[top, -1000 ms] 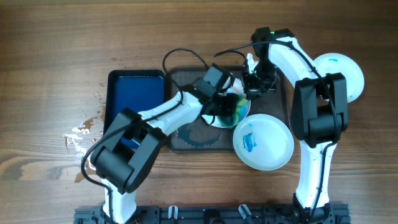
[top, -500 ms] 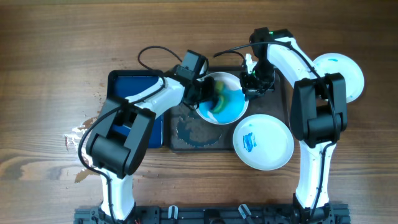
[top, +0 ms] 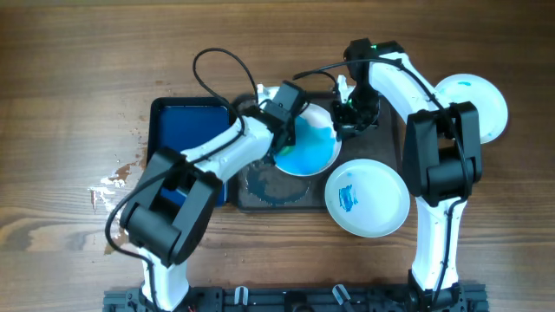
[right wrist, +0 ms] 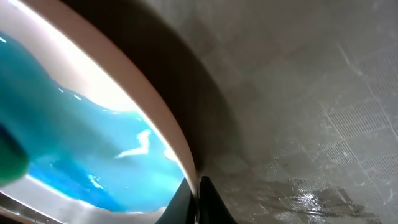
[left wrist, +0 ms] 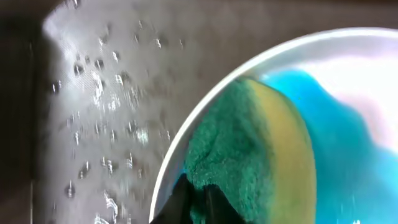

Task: Clean dirty plates on tray and stack at the side
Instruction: 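Scrub the stained plate with the sponge in the left gripper, then return the sponge to the blue tray with the left gripper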

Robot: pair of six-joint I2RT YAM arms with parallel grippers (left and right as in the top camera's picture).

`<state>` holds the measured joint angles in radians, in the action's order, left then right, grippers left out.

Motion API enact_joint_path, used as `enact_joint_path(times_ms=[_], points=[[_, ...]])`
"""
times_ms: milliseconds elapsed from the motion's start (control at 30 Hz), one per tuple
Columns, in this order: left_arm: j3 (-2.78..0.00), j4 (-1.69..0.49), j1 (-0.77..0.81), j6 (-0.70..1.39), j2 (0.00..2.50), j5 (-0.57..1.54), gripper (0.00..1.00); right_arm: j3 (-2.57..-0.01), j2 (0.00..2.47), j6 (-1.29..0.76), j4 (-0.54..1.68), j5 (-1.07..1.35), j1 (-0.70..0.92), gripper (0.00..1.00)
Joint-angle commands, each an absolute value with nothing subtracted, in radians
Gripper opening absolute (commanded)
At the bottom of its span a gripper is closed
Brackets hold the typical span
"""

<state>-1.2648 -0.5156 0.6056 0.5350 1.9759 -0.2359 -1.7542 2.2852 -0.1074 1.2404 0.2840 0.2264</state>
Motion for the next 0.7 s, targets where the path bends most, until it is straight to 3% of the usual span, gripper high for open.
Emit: enact_joint_path(times_ms=[0,167,400,533,667], points=[[-1.226,-0.574,0.643,0.507,1.874,-0.253,0.04,-1.740,2.307,-0.108,1.251,0.213,0.210,0.05],[-1.229,-0.649,0.617,0.514,1.729,-0.260,0.04,-1.740,2.307,-0.108,1.254,0.213,0.210,0.05],[-1.229,-0.999,0.275,0.693,1.657,-0.277,0.04,-1.740,2.307,-0.107,1.266,0.213,0.210,0.05],[-1.219,-0.980,0.097,0.644,1.680,-0.187,0.04,-1.740,2.307,-0.108,1.263,0.213,0.210,0.05],[-1.159,-0.896,0.081,0.602,1.752,-0.138,0.04,-1.740,2.307,-0.108,1.261,0.214,0.210,0.05]])
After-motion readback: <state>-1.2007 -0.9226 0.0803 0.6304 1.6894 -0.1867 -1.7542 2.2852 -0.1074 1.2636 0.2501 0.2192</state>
